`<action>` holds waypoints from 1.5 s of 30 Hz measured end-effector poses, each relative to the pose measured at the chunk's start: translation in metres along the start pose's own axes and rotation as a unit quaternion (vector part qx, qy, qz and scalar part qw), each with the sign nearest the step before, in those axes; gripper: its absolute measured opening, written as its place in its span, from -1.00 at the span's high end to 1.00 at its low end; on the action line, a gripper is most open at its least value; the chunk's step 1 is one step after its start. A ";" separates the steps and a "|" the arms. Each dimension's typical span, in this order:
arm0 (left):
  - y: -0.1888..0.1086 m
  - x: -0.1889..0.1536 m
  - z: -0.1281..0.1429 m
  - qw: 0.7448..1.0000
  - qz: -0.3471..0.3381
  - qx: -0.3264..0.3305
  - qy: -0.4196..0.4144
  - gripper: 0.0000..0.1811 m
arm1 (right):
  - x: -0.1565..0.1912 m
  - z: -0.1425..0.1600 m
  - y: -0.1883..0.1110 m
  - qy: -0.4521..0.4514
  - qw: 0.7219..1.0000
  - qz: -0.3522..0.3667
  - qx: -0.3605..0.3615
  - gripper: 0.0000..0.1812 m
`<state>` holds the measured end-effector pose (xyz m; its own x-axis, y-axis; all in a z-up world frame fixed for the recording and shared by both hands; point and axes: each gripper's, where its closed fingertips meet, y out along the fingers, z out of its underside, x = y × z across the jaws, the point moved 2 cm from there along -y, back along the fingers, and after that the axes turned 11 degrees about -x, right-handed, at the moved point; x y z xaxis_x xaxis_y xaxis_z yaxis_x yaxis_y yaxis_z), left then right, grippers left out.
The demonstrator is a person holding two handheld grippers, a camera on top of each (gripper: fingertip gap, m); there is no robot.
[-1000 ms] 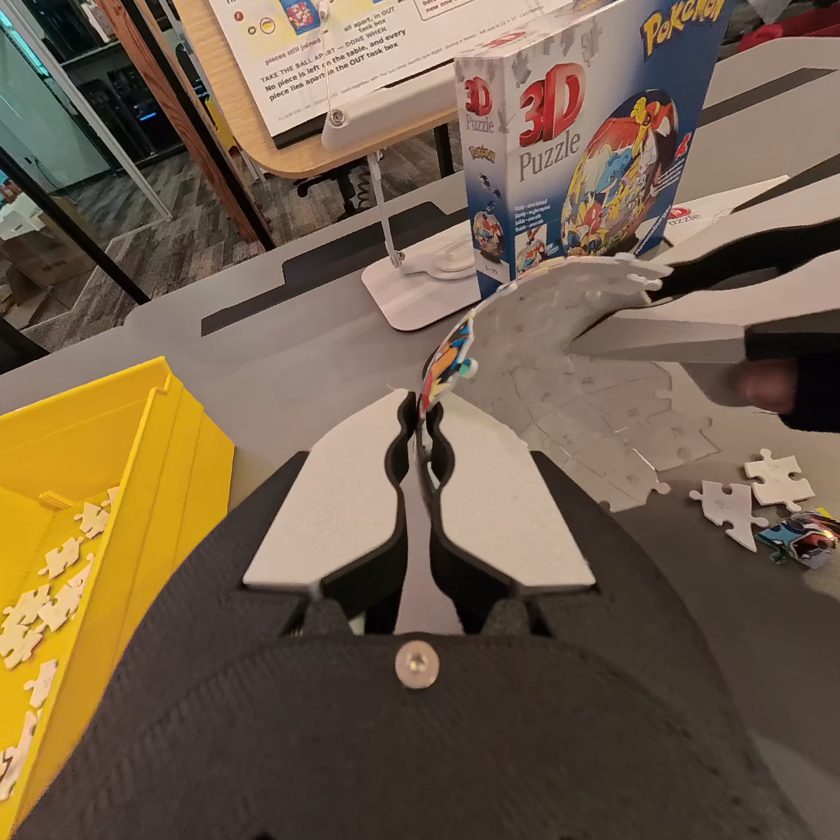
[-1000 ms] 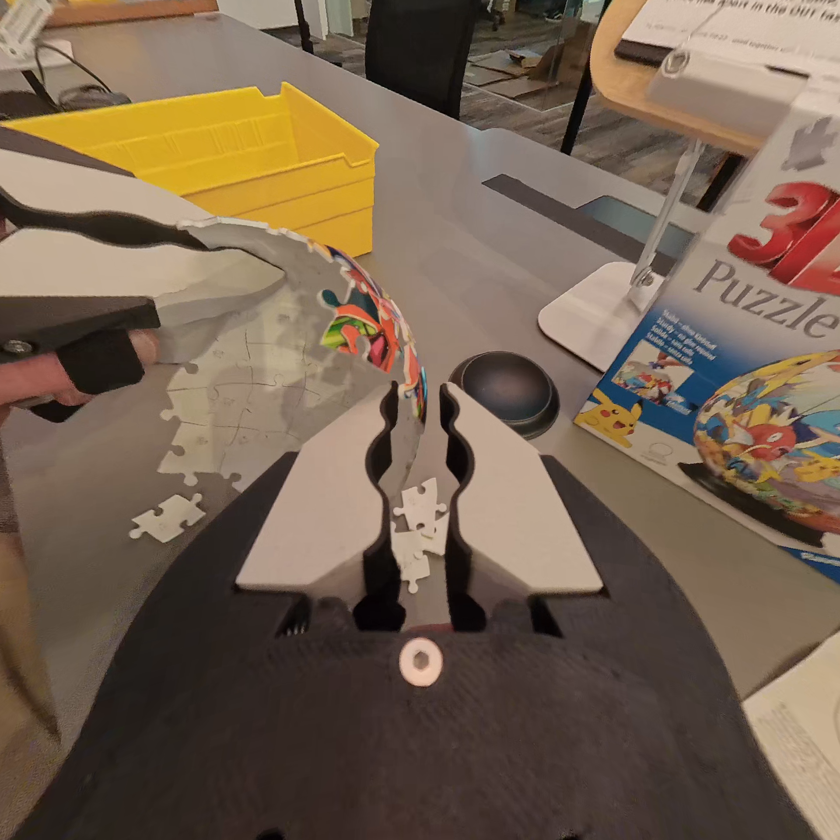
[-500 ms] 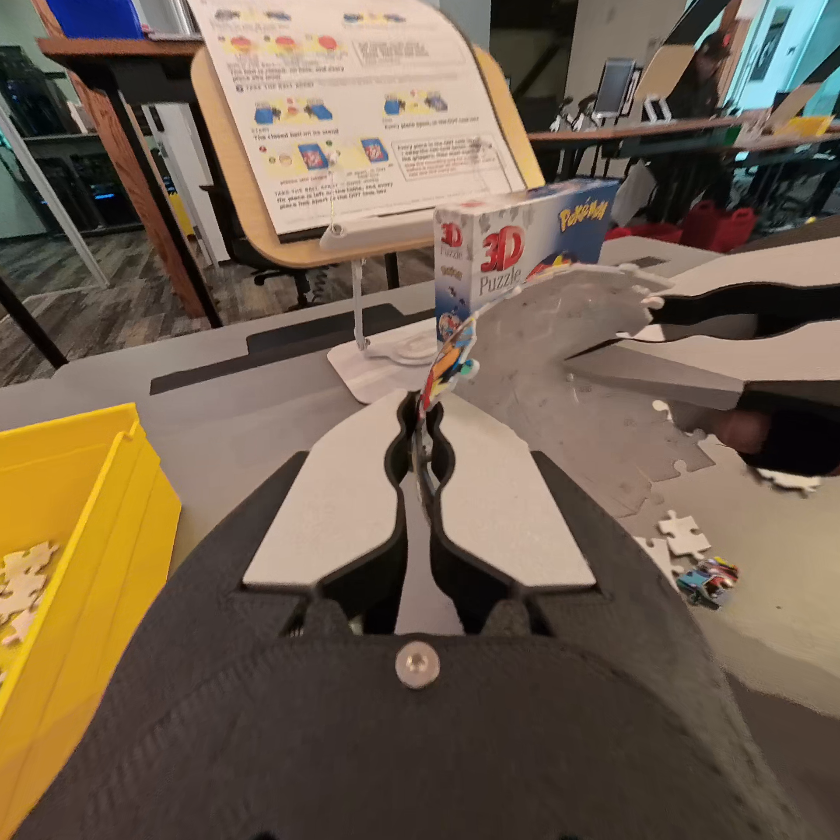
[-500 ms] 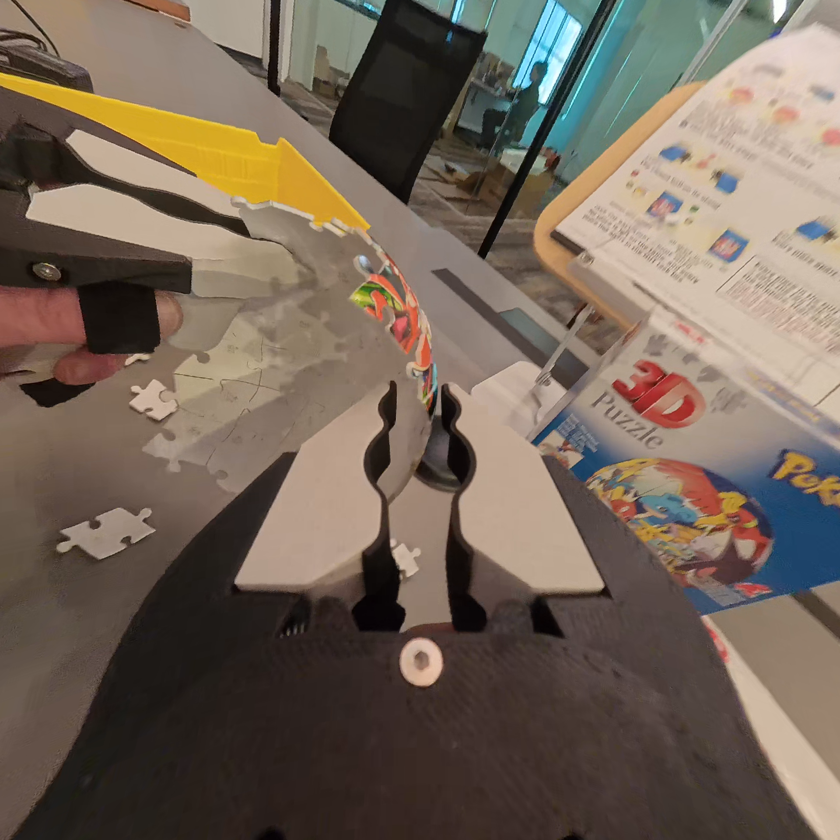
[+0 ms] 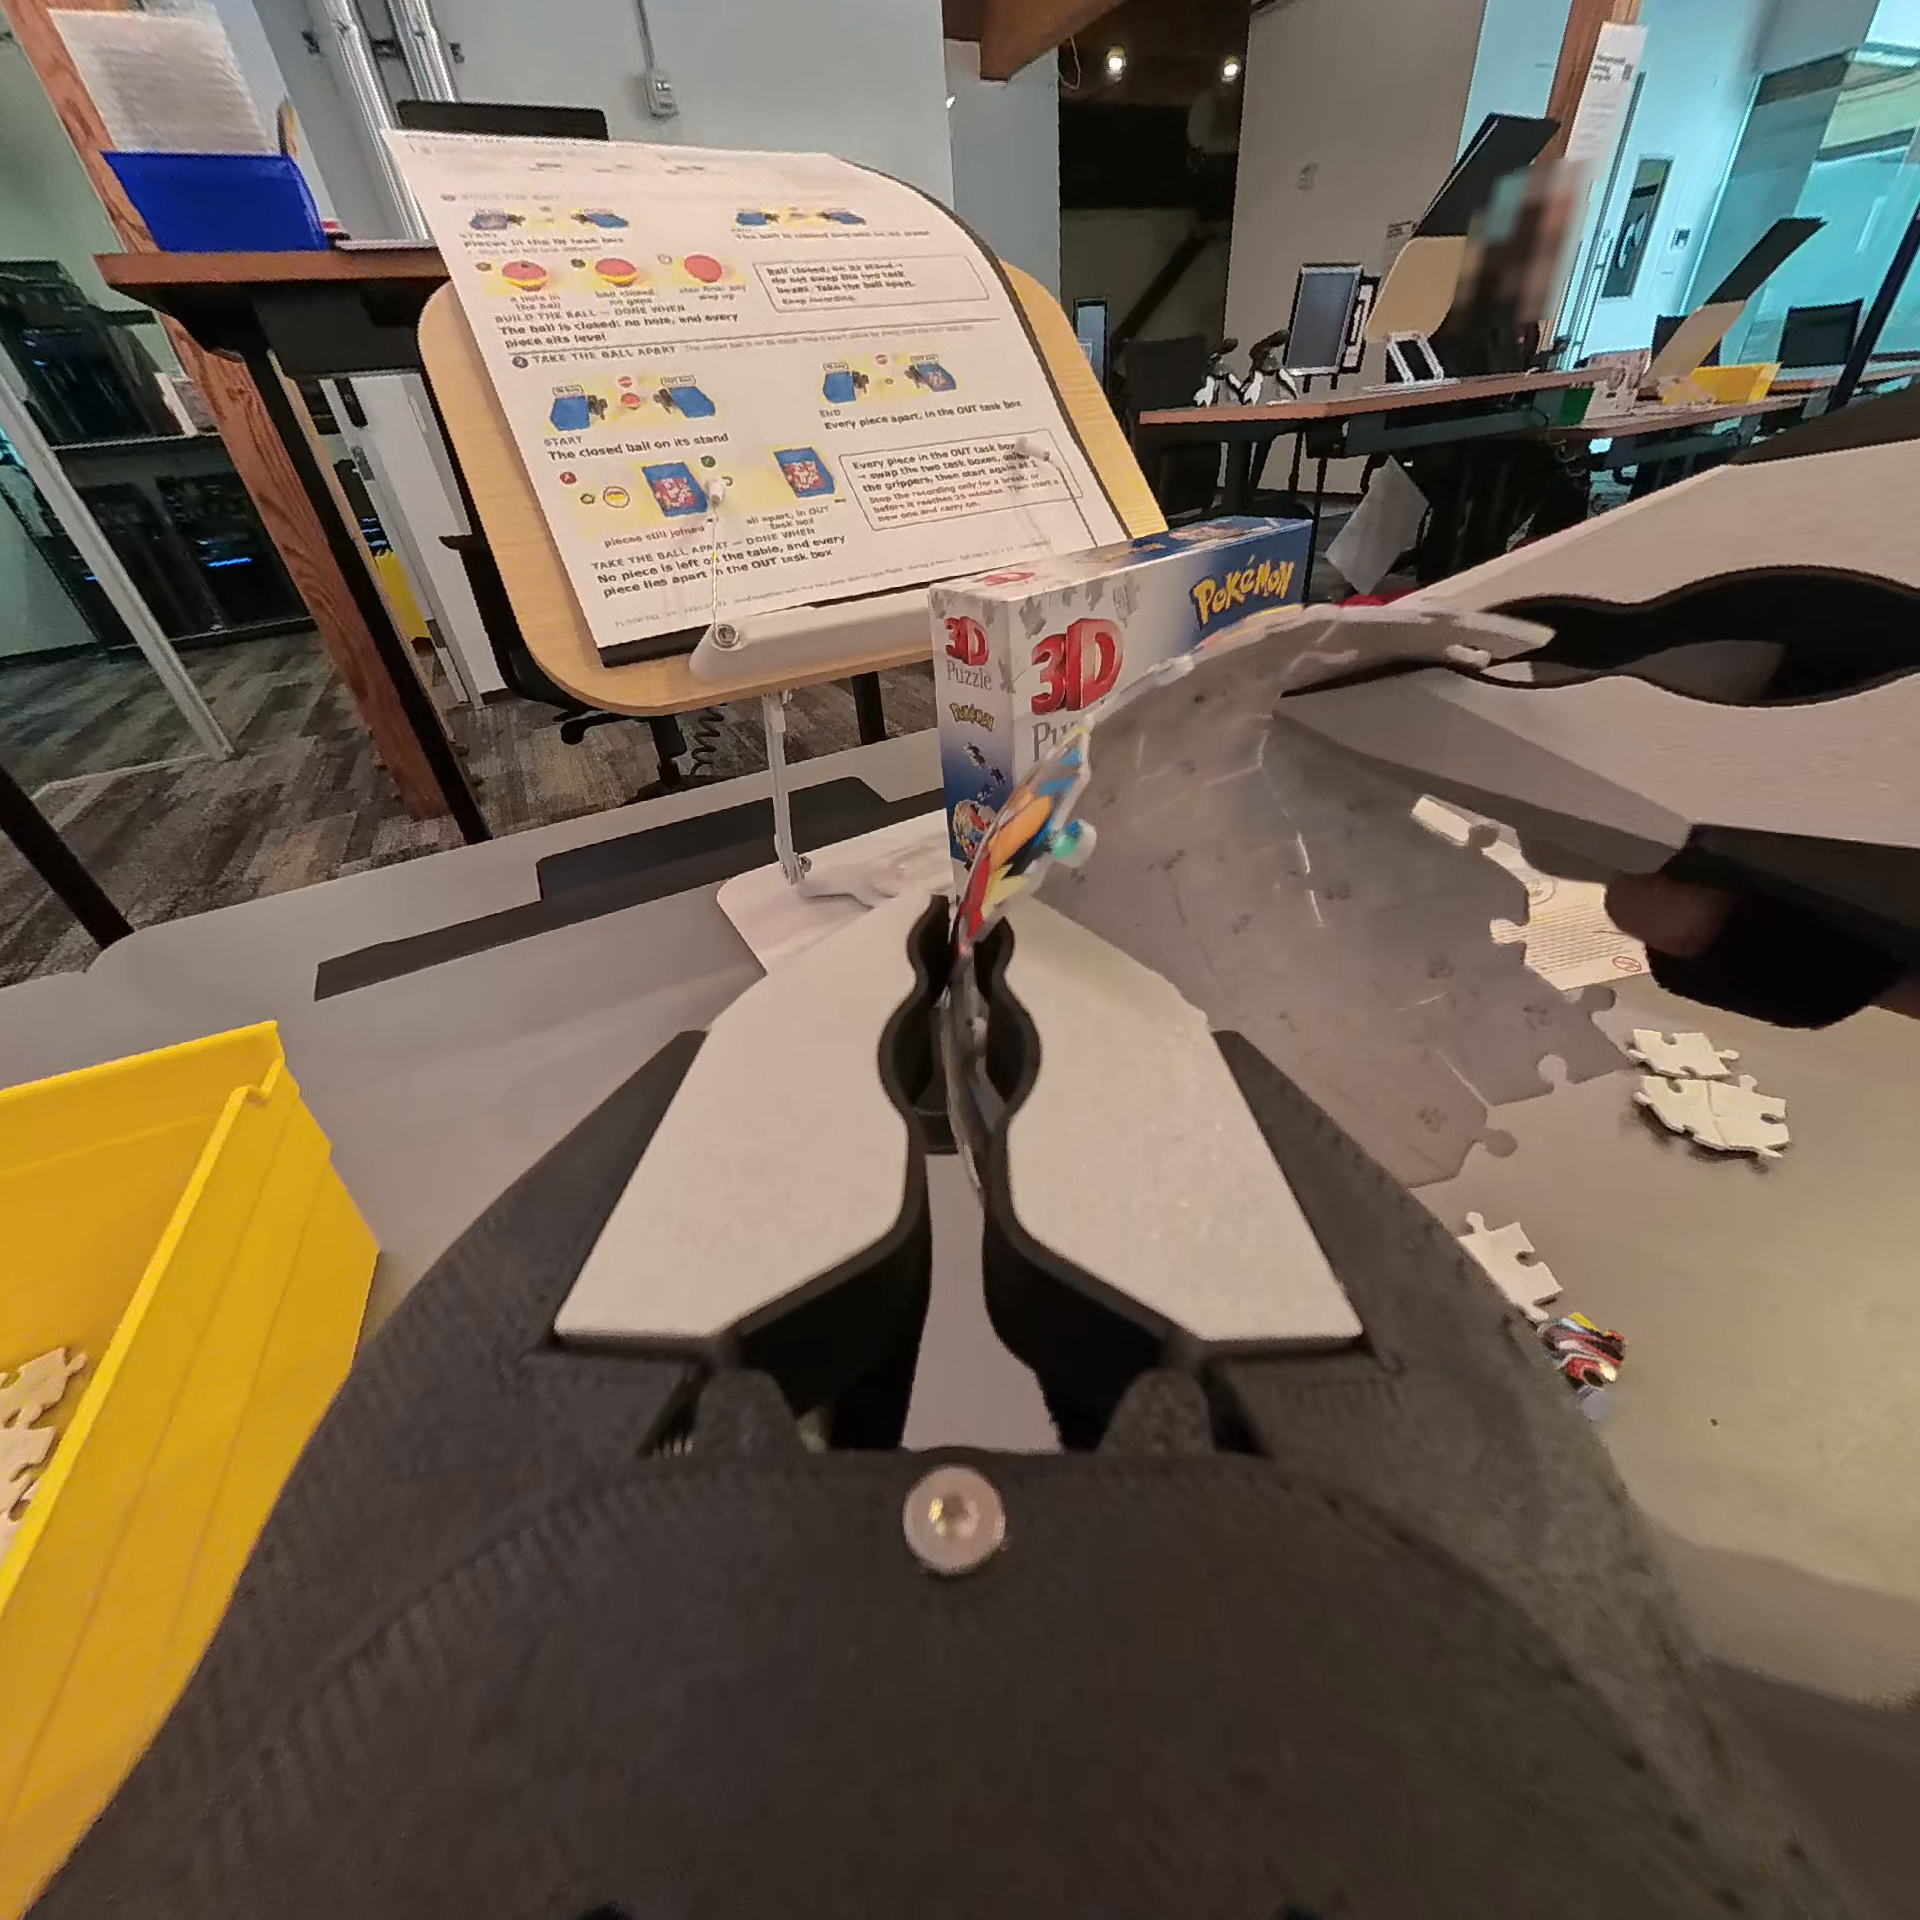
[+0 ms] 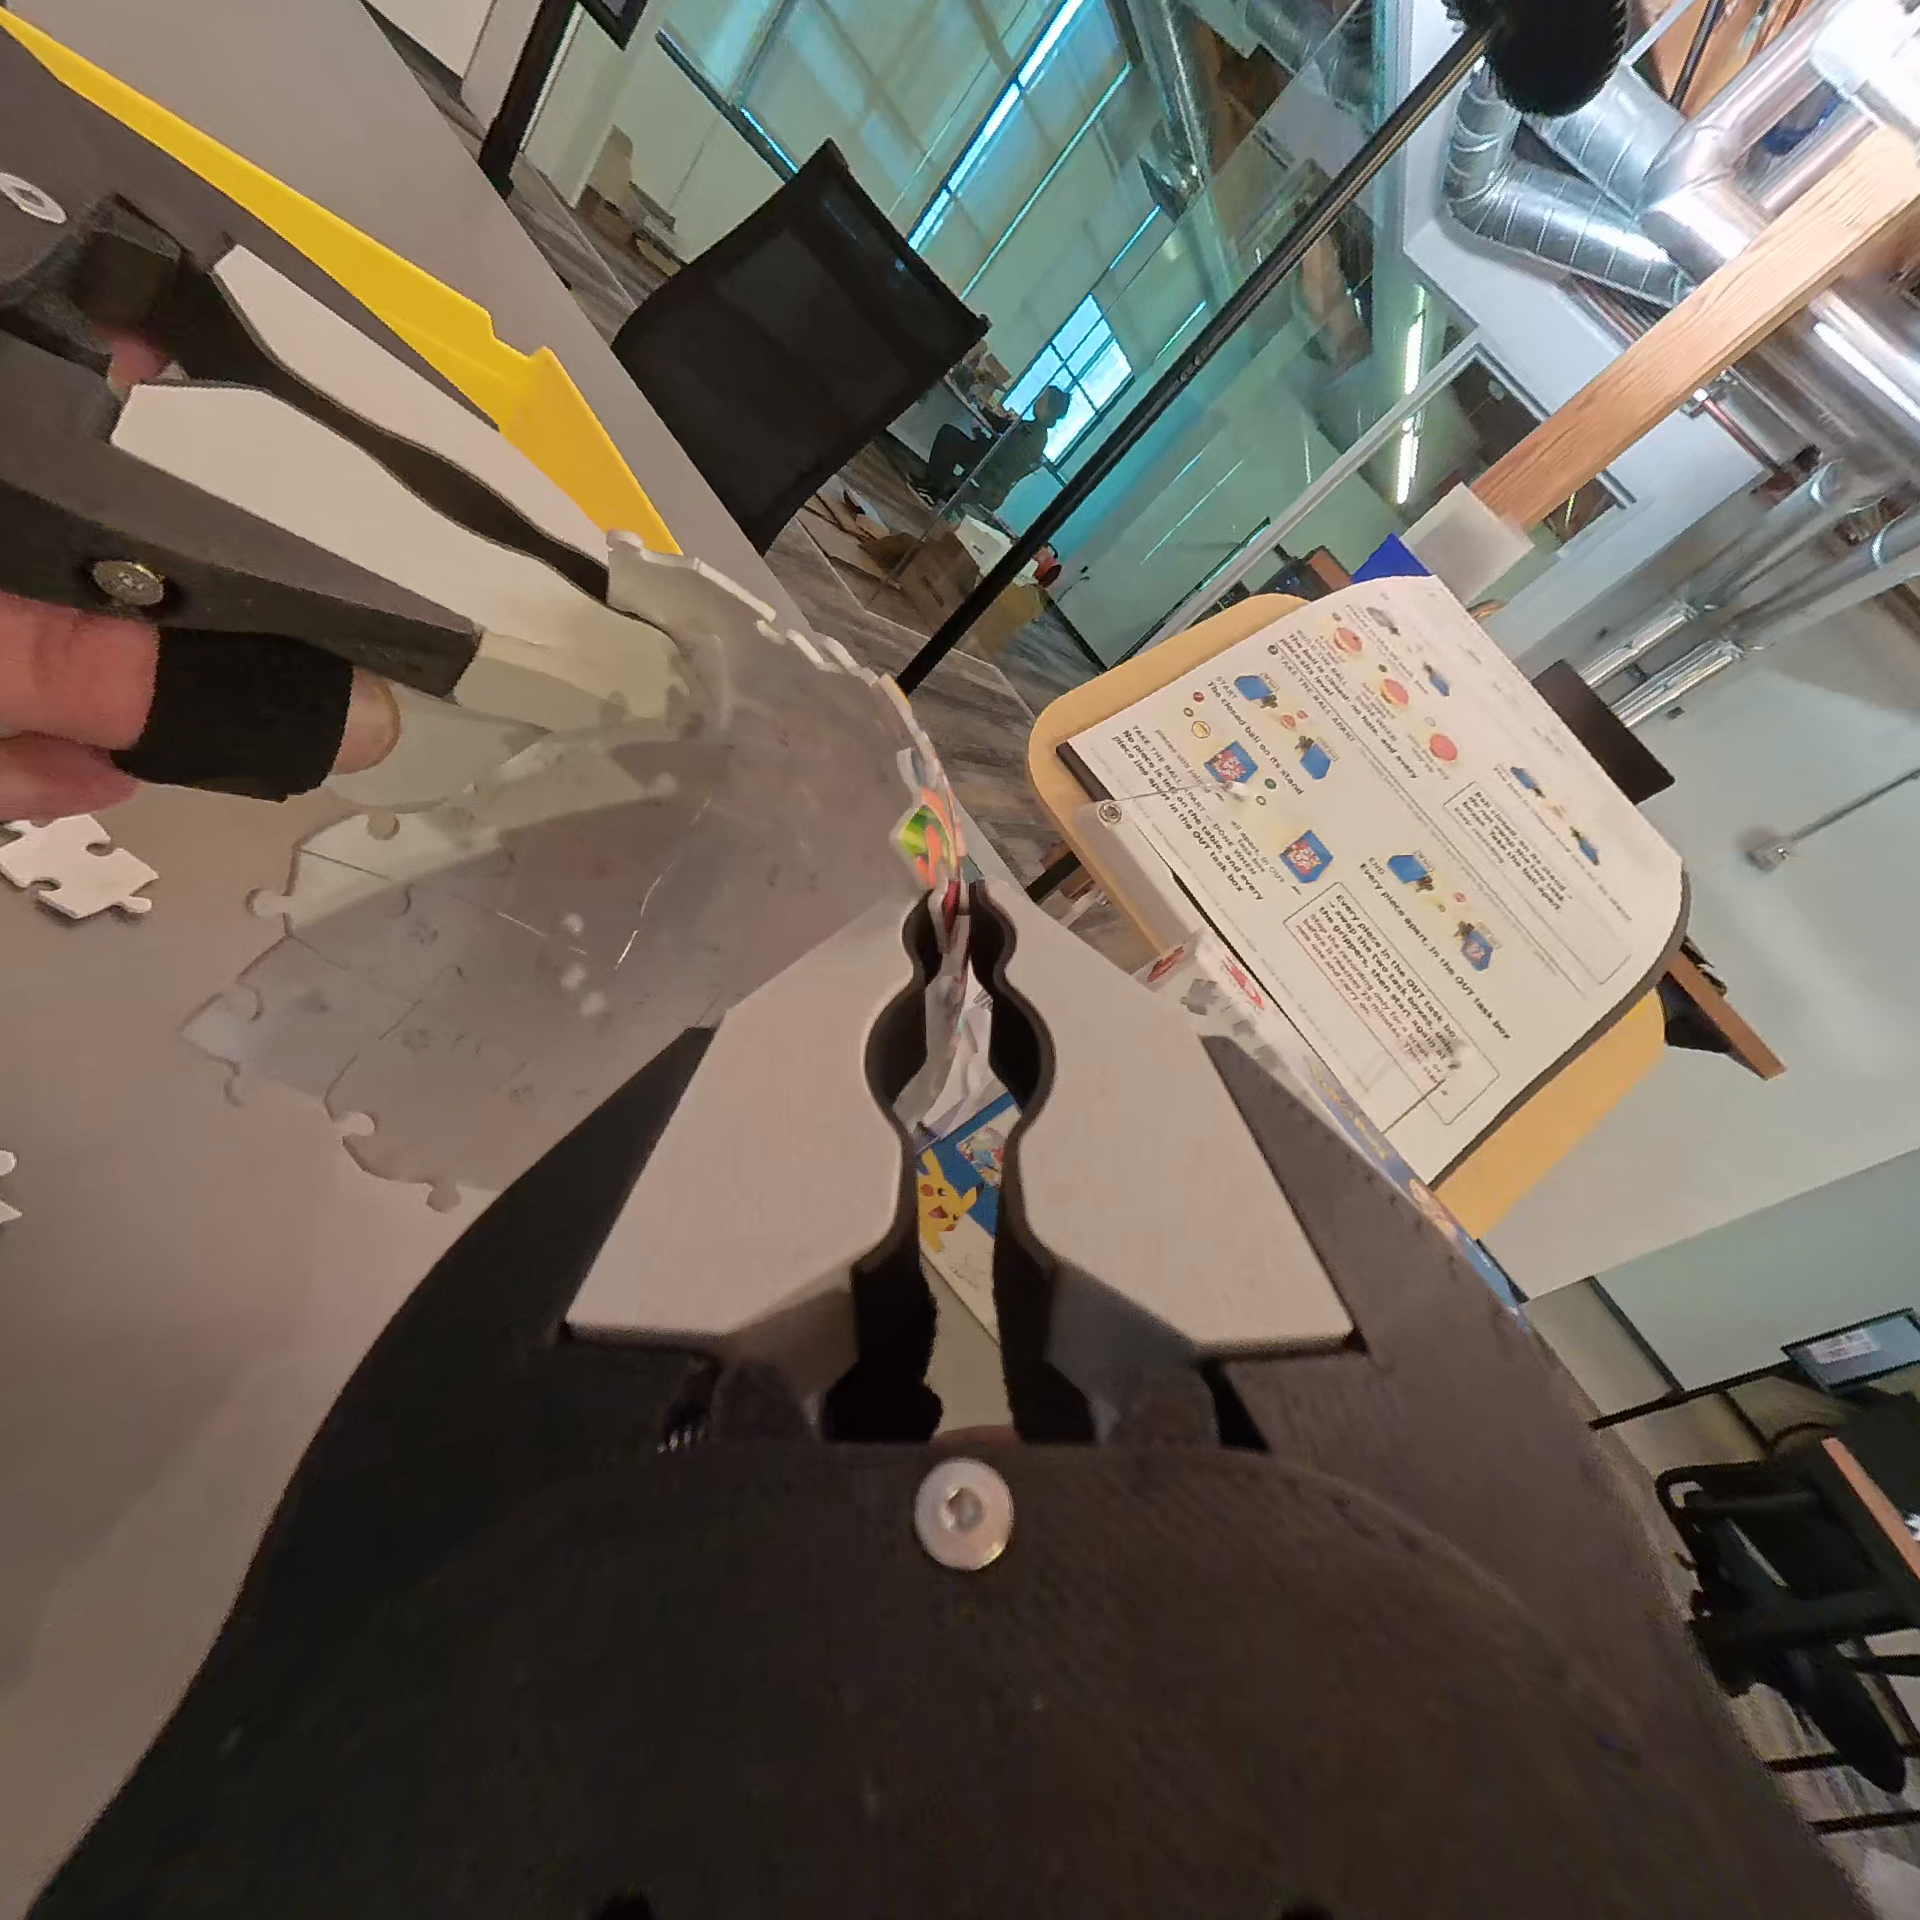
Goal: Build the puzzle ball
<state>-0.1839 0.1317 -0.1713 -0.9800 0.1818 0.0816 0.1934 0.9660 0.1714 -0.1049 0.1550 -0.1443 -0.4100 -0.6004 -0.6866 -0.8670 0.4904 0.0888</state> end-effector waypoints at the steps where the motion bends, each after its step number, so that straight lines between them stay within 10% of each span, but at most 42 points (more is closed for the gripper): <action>1: 0.000 0.000 0.000 1.000 0.000 -0.001 -0.001 0.96 | 0.000 -0.001 0.000 -0.005 1.000 0.000 -0.001 0.98; 36: 0.000 0.005 0.003 1.000 -0.018 0.017 -0.010 0.96 | 0.000 -0.005 -0.007 -0.042 0.999 -0.014 -0.020 0.71; 45: -0.003 0.032 0.042 0.985 -0.074 0.115 -0.104 0.95 | -0.012 0.021 -0.016 0.108 0.992 -0.062 -0.010 0.61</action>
<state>-0.2176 0.1421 -0.2102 -0.9899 0.0461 -0.1339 0.0548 0.9966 -0.0620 -0.0803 0.1676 -0.1521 -0.3498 -0.7780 -0.5219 -0.9190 0.3930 0.0302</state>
